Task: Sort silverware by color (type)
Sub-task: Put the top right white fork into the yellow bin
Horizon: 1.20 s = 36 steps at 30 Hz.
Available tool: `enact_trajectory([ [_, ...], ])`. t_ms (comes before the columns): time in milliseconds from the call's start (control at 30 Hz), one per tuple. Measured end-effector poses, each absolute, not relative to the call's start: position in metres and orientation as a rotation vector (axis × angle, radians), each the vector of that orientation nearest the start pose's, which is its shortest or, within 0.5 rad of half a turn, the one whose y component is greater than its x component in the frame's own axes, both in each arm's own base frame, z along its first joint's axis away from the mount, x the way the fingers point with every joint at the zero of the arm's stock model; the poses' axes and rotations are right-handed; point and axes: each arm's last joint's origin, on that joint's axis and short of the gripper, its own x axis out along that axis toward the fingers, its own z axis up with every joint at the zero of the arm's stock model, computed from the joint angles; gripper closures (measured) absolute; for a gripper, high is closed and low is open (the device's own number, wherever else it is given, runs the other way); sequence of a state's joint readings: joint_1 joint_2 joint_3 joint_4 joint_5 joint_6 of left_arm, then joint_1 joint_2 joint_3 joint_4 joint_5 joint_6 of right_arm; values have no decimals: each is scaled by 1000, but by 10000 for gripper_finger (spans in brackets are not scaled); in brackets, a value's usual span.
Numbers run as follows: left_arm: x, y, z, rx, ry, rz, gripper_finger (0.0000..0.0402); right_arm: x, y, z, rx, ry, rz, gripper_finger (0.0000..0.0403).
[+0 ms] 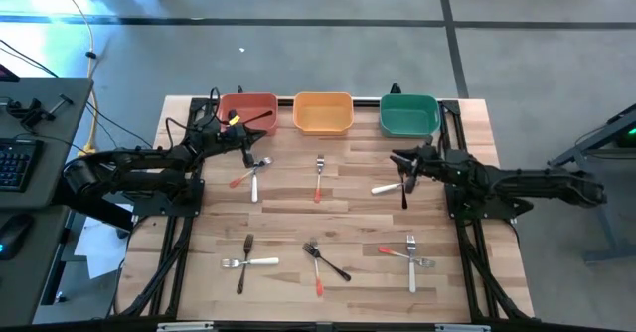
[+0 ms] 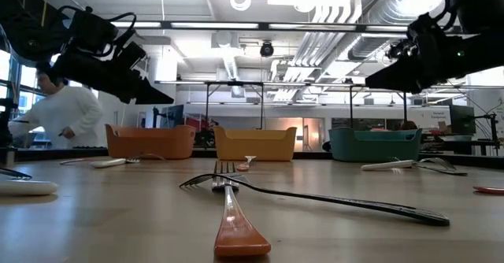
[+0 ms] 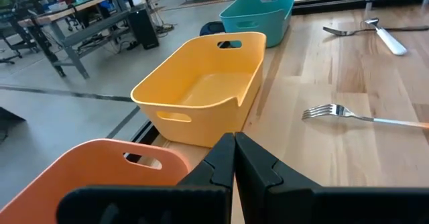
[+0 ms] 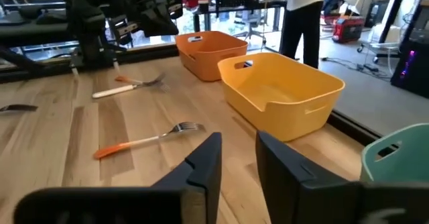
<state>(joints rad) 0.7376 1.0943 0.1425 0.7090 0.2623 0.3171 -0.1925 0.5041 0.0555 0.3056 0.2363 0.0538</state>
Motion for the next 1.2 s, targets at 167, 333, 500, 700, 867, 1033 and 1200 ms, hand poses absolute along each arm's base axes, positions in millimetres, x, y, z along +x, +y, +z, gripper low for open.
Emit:
enact_trajectory([
  [167,140,117,150,211,292,432,401,138,-30,180,76,166,-411,315],
  [333,141,118,153,240,273,437,401,151,-30,190,139,295,-416,315],
  [500,141,118,155,244,254,441,401,167,-28,191,189,496,-430,316],
  [700,141,118,155,224,251,444,401,184,-22,186,232,797,-426,316],
  [867,141,118,155,218,250,444,401,196,-17,178,220,1015,-437,306],
  [1033,141,118,155,187,243,448,401,211,-14,170,197,1152,-403,271],
  [1200,141,118,154,168,244,448,401,219,-14,166,155,1292,-394,234],
])
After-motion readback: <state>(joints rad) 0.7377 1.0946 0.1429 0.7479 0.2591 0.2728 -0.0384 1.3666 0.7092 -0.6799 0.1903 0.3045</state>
